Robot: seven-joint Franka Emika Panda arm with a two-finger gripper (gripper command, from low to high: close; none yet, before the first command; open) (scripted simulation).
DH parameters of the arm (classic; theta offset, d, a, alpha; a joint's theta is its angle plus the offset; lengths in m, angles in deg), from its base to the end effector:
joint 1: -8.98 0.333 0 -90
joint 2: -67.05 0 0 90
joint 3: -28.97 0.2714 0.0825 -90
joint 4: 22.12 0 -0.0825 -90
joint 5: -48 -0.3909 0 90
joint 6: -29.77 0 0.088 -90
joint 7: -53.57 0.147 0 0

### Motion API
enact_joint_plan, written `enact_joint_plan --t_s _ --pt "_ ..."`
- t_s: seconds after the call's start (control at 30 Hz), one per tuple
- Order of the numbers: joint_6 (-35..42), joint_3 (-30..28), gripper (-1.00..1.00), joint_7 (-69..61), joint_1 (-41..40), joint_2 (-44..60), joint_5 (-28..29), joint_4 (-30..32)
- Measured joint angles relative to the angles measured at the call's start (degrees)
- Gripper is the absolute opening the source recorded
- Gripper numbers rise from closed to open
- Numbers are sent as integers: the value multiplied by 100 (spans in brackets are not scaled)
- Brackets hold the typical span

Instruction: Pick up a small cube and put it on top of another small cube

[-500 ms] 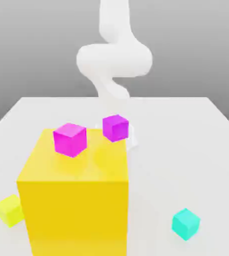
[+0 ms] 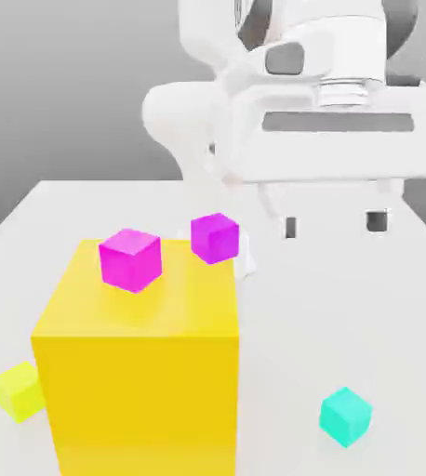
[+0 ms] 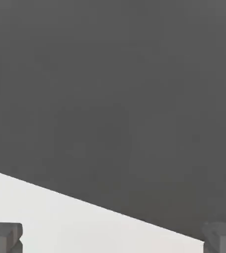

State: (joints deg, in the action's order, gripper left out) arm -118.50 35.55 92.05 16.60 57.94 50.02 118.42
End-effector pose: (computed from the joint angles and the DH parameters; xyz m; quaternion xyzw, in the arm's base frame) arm 0.4976 0.1245 0.3015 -0.9699 0.1942 -0.1397 0.0464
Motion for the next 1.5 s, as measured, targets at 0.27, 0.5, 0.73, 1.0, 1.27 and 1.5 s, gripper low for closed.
enact_joint_plan --t_s 0.27,0.5,0.73,1.0,1.27,1.5 --pt "-742 222 0 -223 433 1669 244 394" --pt "-1722 -62 0 -9 794 3125 681 305" --pt "-1863 -131 -100 43 851 3306 747 267" --pt "-839 250 -100 -409 480 2010 9 276" --pt "905 -157 -100 -779 -493 371 -478 -87" --pt "2557 -766 -100 -887 -1137 -1062 -346 -110"
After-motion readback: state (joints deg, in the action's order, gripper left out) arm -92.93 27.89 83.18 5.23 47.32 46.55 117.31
